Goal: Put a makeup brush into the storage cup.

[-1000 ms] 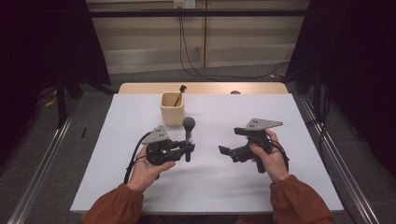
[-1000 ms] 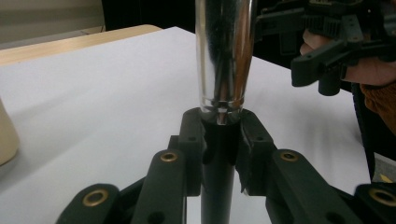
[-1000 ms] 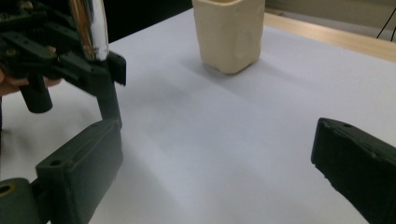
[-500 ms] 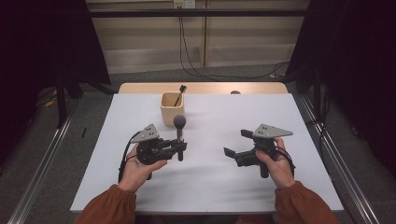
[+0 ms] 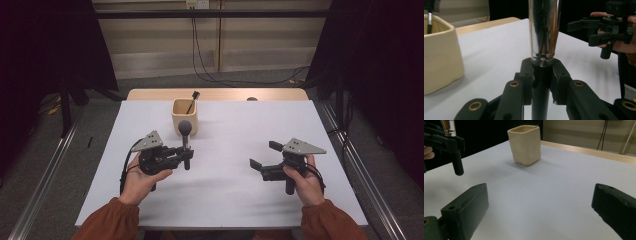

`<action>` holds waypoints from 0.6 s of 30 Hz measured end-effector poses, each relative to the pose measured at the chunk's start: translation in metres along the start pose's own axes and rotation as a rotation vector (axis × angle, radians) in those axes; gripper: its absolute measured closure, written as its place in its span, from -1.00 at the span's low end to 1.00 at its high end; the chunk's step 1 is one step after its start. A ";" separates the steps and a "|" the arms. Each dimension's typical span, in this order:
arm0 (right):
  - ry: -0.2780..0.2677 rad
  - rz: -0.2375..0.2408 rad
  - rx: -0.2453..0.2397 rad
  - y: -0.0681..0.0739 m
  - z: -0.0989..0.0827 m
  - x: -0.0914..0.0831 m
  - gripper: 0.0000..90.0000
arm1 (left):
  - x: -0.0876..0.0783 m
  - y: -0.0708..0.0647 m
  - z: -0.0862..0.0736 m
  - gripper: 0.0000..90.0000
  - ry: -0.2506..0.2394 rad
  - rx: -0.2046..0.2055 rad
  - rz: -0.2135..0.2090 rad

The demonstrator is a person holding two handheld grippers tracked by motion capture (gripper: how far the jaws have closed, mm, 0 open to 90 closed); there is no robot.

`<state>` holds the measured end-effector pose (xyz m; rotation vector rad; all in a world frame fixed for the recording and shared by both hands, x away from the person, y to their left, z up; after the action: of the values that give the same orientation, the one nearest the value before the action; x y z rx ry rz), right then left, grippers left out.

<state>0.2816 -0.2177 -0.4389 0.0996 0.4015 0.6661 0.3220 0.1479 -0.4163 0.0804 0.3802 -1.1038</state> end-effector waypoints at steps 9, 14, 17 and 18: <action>-0.014 -0.031 -0.020 -0.009 -0.009 -0.019 -1.00 | -0.011 0.013 0.003 0.66 0.000 -0.001 0.036; -0.037 -0.061 0.012 -0.016 -0.015 -0.029 -1.00 | -0.017 0.021 0.008 0.66 -0.019 -0.006 0.059; -0.059 -0.080 0.025 -0.020 -0.019 -0.036 -1.00 | -0.022 0.028 0.011 0.66 -0.036 -0.012 0.072; -0.063 -0.091 0.023 -0.021 -0.020 -0.038 -1.00 | -0.024 0.030 0.012 0.66 -0.036 -0.016 0.089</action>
<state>0.2588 -0.2588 -0.4491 0.1230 0.3514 0.5673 0.3419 0.1786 -0.4004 0.0625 0.3499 -1.0132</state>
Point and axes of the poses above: each handheld gripper's, and its own axes: x roughly forward along the jaws, z roughly out of its top, y roughly to its left, the point moved 2 cm from there along x, roughly forward along the jaws, and after that the axes turned 5 degrees about x, right-handed, at the moved point
